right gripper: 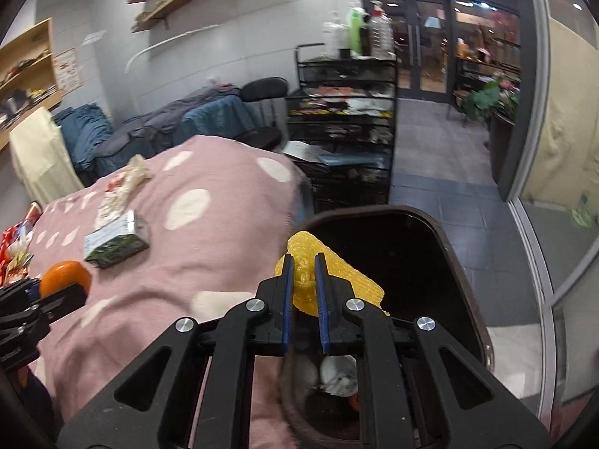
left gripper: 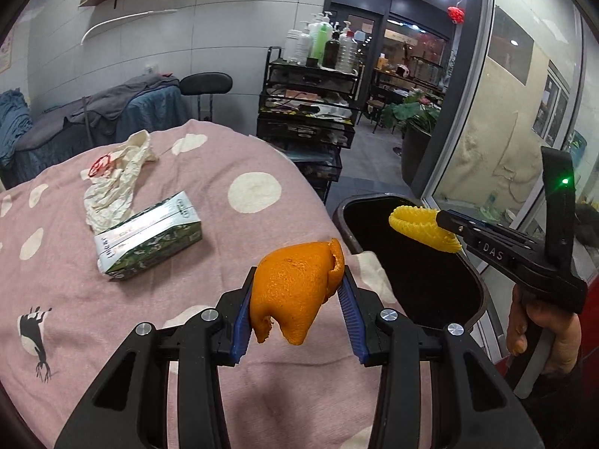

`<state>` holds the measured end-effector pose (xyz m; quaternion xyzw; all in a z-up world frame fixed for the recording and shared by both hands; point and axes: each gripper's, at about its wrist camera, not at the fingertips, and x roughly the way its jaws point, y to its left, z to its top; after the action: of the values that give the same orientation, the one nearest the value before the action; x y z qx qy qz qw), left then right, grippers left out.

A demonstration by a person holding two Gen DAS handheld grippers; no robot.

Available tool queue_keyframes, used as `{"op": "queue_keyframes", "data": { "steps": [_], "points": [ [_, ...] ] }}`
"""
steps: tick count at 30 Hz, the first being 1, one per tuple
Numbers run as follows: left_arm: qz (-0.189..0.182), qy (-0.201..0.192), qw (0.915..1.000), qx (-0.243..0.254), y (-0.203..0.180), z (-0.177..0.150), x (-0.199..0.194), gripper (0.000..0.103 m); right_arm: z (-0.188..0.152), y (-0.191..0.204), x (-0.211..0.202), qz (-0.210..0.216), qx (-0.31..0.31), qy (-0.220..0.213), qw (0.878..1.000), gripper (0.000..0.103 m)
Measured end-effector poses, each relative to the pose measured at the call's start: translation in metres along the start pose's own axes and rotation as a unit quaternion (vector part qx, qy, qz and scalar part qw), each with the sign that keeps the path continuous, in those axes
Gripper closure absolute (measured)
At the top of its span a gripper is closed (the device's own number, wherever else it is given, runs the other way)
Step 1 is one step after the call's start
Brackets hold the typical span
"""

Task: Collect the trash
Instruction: 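Carry both items over the black bin and open both tools to drop them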

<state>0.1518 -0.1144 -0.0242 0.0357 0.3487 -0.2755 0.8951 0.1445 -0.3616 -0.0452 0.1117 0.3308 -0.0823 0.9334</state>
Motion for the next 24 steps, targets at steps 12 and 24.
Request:
{"op": "queue_keyframes", "data": {
  "steps": [12, 24],
  "points": [
    [-0.033, 0.029, 0.9988, 0.022, -0.030, 0.005, 0.027, 0.061, -0.023, -0.047, 0.047, -0.031, 0.057, 0.067, 0.996, 0.090],
    [-0.043, 0.050, 0.9971, 0.037, -0.052, 0.008, 0.046, 0.061, -0.050, -0.059, 0.063, -0.036, 0.098, 0.091, 0.990, 0.041]
  ]
}}
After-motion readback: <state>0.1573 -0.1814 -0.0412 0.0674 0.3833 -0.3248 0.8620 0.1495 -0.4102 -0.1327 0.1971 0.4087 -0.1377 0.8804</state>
